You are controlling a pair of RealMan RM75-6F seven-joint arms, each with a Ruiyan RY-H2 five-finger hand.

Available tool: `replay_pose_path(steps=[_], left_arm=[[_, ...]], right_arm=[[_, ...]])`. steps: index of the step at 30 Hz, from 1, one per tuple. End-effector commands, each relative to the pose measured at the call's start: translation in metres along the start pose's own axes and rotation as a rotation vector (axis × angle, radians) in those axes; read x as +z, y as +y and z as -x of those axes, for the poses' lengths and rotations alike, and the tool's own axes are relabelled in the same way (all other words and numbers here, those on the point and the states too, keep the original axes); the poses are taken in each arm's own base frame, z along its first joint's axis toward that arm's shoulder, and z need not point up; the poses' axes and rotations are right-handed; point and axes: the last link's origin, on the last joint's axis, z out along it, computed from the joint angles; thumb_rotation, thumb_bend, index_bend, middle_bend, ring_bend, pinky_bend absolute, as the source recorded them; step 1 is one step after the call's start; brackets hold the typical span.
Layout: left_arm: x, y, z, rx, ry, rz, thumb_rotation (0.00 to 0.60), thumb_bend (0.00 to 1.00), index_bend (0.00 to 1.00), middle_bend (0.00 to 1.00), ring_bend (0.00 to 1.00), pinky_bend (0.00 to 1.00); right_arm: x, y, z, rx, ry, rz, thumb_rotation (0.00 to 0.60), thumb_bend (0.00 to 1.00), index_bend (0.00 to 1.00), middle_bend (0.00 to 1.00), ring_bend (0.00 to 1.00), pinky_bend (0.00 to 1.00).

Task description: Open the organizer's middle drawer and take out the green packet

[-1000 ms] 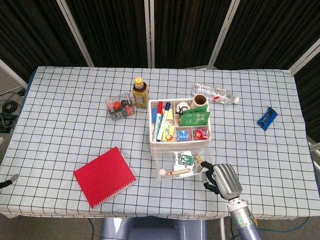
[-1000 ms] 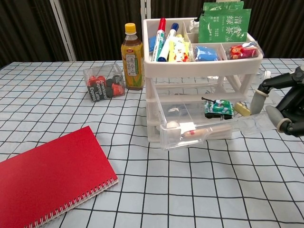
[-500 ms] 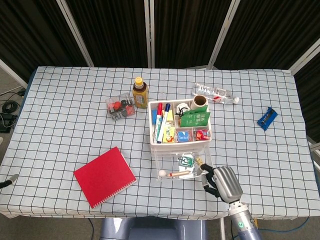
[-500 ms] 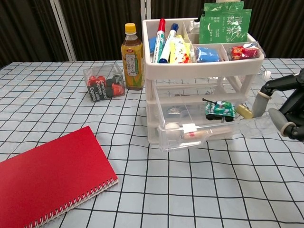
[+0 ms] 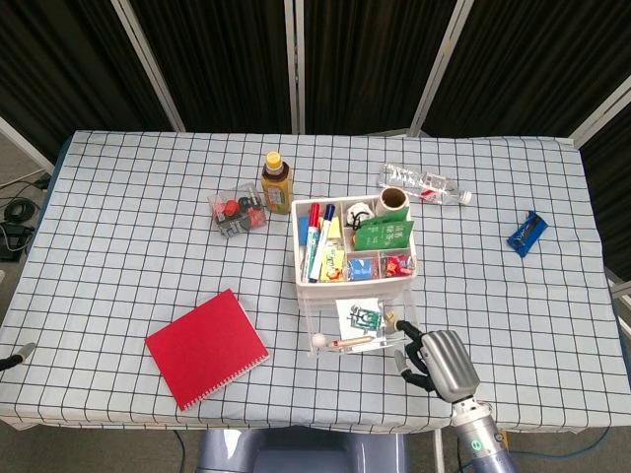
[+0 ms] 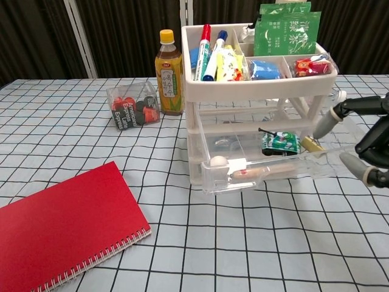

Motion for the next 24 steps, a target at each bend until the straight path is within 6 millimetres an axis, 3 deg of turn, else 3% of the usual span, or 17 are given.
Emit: replay_pose_path(steps=[1,5,12,19,24], left_arm=[[0.0,0.0,0.0,0.0,0.001,0.0,0.6,0.06,0.0,0.0,0.0,0.0],[0.0,0.001,0.0,0.001,0.0,0.002,0.6,0.06,0.0,0.0,0.0,0.0],[0.0,0.0,0.0,0.0,0.002,0.0,0.6,0.06,0.0,0.0,0.0,0.0],[-0.001,0.001,-0.001,0.001,0.007,0.003,0.6,0.06,0.0,0.0,0.0,0.0],[-0.002,0.001,-0.002,0.001,0.013,0.004,0.6,0.06,0.0,0.0,0.0,0.0]], right_arm=[[-0.001,0.0,-0.001,-0.002,0.001,-0.002,0.6,0.4,0.28,0.95,0.94,0.76],[-0.004,-0.001,-0.004,-0.011,0.016,-0.015,0.6,0.41,0.22,0.95,0.94,0.76],[-0.006,-0.01,-0.025,-0.008,0.089,-0.045,0.6,0.39,0.22,0.95,0.94,0.76],[0.004,-0.02,-0.055,-0.033,0.11,-0.03,0.6,0.31,0.36,0.96,0.95,0.76],[0.017,-0.036,-0.065,-0.087,0.068,-0.027,0.6,0.27,0.45,0.99,0.97,0.77]])
